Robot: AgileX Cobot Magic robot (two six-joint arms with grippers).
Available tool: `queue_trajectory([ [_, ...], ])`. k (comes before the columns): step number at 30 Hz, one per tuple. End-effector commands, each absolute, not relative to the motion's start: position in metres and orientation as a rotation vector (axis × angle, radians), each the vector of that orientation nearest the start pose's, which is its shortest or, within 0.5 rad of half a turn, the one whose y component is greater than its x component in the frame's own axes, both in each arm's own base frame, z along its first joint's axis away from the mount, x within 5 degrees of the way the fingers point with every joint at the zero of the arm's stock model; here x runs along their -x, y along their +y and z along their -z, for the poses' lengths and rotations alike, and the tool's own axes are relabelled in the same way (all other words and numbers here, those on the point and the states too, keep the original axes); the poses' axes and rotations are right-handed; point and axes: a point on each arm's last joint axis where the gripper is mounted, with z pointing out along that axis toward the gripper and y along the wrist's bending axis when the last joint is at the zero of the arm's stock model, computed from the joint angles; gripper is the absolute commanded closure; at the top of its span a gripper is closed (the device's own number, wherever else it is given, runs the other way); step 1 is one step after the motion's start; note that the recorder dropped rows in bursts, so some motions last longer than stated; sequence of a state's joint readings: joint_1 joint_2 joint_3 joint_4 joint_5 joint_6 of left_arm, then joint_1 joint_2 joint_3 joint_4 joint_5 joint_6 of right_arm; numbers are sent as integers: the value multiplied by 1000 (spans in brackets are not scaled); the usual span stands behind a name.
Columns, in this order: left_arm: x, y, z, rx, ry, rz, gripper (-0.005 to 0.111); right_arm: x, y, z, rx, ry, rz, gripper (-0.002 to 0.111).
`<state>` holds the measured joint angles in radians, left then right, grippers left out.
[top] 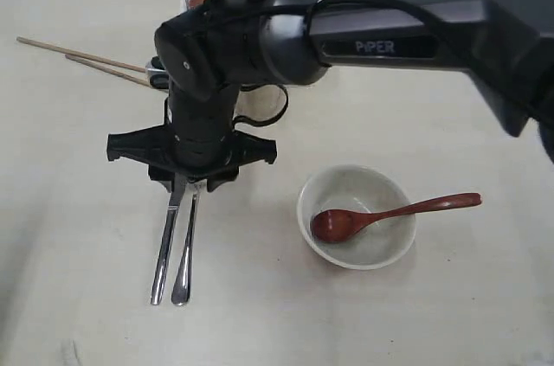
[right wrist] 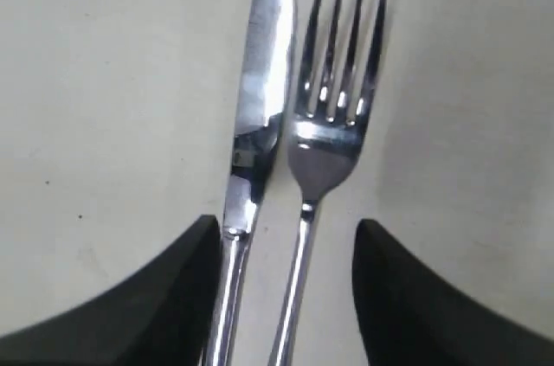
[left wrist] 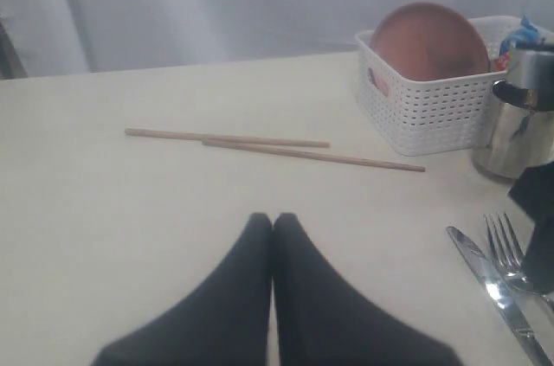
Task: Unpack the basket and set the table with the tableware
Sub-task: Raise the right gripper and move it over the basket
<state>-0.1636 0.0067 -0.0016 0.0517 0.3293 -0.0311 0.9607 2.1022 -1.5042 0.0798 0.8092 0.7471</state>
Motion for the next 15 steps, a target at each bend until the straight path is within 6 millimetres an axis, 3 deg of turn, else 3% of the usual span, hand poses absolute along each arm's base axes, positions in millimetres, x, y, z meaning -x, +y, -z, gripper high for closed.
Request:
queue_trajectory([
  [1,-54,-7,-184,-149,1799,89,107,-242,338,-200,393,2897,-263,62],
  [3,-54,-7,-184,-149,1799,89,107,-237,325,-228,475,2857,-211,77],
  [5,-54,-7,-184,-149,1799,89,107,-232,313,-256,527,2808,-189,104],
  [6,-54,-7,-184,-149,1799,89,107,-229,305,-274,536,2769,-186,109],
  [15,-54,-7,-184,-149,1799,89,107,-202,262,-361,598,2536,-307,109],
])
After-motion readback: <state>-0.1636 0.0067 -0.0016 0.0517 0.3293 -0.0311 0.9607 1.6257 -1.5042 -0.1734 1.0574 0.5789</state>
